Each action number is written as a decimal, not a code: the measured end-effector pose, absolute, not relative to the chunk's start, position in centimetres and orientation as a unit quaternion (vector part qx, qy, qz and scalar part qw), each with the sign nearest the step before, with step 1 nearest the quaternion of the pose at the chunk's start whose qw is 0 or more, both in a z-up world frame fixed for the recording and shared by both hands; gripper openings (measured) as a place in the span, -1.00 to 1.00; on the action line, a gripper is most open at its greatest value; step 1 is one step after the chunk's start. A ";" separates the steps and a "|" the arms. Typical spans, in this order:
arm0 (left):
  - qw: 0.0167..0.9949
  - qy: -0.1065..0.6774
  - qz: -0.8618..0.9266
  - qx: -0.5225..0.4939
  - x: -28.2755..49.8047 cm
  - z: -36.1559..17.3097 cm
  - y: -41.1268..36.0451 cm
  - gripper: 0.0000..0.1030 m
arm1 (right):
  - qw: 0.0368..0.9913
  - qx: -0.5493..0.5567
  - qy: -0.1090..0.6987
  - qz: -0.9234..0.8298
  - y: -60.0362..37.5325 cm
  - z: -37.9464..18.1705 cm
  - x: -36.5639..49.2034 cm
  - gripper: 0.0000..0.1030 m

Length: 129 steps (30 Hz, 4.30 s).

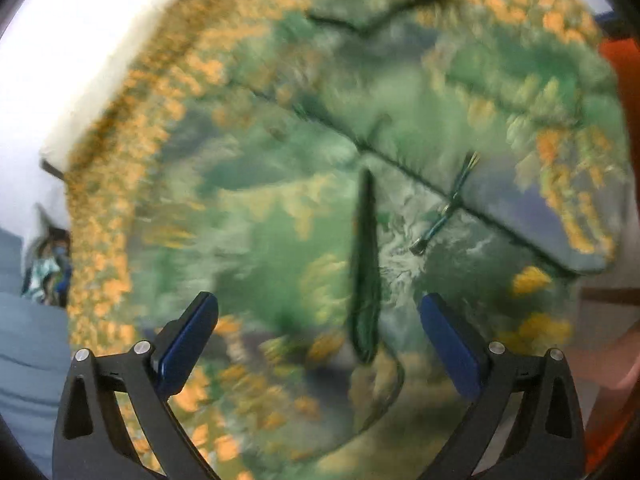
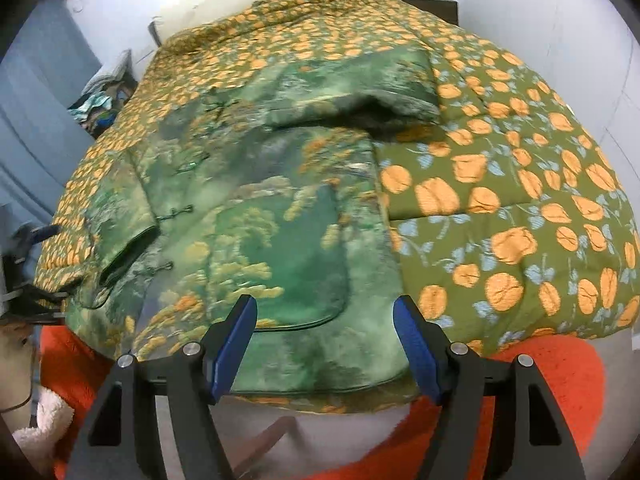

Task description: Fold large clothes

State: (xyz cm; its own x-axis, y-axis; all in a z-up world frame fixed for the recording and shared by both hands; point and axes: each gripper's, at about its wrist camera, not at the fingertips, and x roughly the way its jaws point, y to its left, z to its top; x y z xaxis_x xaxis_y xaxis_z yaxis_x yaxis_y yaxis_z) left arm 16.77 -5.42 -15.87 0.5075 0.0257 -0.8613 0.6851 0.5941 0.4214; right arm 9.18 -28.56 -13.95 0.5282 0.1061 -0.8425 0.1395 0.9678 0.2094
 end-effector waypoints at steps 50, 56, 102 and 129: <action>0.899 0.431 0.008 -0.073 20.1 -10.3 7.7 0.91 | 0.867 -0.253 0.428 0.030 -23.5 -14.4 25.1 0.56; 0.891 0.454 0.007 0.021 19.1 -13.9 4.7 0.91 | 0.789 -0.443 0.426 0.016 -20.8 -21.5 33.8 0.52; 0.916 0.400 -0.011 -0.039 15.3 -12.7 3.8 0.92 | 0.928 0.082 0.361 -0.043 -24.5 -13.4 11.3 0.81; 0.921 0.388 -0.017 -0.019 14.5 -11.5 3.3 0.98 | 0.936 0.009 0.342 -0.082 -22.9 -15.2 10.4 0.82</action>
State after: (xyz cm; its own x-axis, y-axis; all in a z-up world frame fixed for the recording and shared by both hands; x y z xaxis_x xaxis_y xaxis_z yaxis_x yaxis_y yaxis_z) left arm 14.53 3.27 -11.54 0.6989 -0.0462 -0.7137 0.0168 0.9987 -0.0482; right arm 10.43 -22.94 -15.16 0.7528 -0.1476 -0.6415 0.1601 0.9863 -0.0391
